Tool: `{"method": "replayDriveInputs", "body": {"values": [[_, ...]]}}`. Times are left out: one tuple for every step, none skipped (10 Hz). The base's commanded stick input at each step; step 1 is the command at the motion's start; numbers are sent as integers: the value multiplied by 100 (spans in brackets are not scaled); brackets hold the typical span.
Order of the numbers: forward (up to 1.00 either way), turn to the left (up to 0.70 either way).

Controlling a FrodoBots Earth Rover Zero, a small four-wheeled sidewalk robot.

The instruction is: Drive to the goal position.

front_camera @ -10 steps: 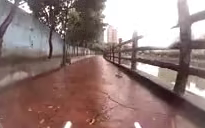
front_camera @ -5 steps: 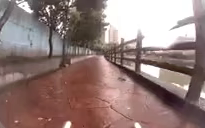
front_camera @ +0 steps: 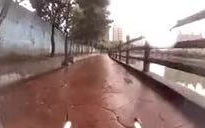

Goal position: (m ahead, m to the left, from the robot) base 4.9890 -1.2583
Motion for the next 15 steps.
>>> {"method": "replayDriveInputs", "body": {"values": [[50,50],[50,50],[50,30],[50,5],[50,0],[50,0],[50,0],[50,0],[50,0],[50,0],[50,0],[50,0],[50,0],[50,0],[50,0]]}}
